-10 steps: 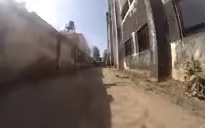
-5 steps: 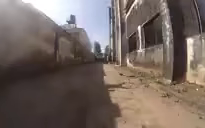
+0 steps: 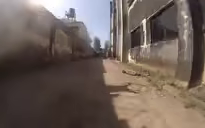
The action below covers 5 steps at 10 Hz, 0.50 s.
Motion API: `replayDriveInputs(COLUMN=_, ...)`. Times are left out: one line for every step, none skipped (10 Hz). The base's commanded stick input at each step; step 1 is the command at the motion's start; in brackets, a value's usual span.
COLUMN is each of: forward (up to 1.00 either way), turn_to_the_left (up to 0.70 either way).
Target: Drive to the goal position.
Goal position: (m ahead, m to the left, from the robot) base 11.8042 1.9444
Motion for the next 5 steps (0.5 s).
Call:
replayDriveInputs(forward=1.0, turn_to_the_left=0.0)
replayDriveInputs(forward=1.0, turn_to_the_left=0.0)
replayDriveInputs(forward=1.0, turn_to_the_left=0.0)
replayDriveInputs(forward=1.0, turn_to_the_left=0.0)
replayDriveInputs(forward=1.0, turn_to_the_left=0.0)
